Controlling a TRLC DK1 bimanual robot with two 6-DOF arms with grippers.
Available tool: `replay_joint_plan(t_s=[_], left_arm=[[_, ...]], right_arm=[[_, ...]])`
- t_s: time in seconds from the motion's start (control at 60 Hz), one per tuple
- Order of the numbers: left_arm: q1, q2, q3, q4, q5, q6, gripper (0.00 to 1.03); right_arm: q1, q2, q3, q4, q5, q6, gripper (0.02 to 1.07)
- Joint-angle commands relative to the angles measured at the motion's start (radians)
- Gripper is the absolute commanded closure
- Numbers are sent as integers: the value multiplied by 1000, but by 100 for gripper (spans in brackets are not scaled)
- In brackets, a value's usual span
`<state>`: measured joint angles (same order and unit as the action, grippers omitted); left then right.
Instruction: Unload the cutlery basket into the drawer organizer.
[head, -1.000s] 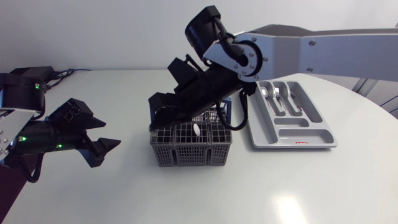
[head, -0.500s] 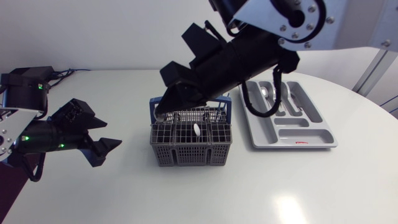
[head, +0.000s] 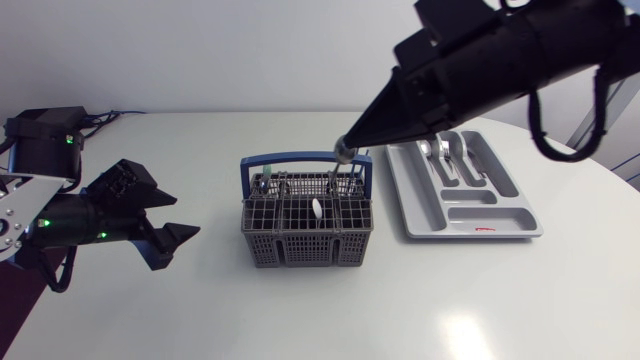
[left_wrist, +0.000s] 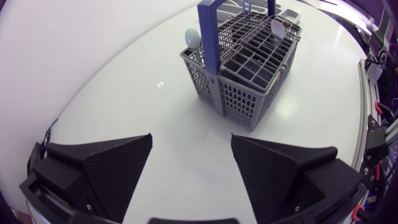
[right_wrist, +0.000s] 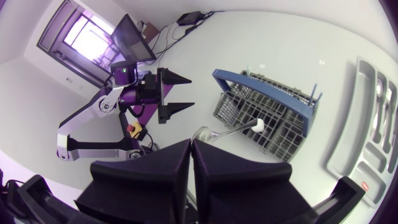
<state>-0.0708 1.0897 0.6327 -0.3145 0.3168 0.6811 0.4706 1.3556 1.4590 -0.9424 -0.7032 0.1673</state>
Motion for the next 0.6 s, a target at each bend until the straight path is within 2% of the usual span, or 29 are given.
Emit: replay_joint_plan(t_s=[0.0, 0.15, 0.317, 0.433, 0.583], left_arm=[[-15, 15, -10, 6, 13, 5, 11], [-34, 15, -2, 5, 10, 0, 11], [-49, 16, 7, 3, 5, -8, 11], [-63, 16, 12, 0, -2, -15, 11], [-66, 13, 18, -8, -4, -14, 11]], right_arm=[[-59, -50, 4, -53, 2, -48, 98], [-182, -110, -9, -144, 79, -111, 98], [-305, -141, -77, -171, 205, -173, 98], [-389, -115, -152, -122, 280, -213, 98], [-490, -50, -246, 1, 389, -252, 98]])
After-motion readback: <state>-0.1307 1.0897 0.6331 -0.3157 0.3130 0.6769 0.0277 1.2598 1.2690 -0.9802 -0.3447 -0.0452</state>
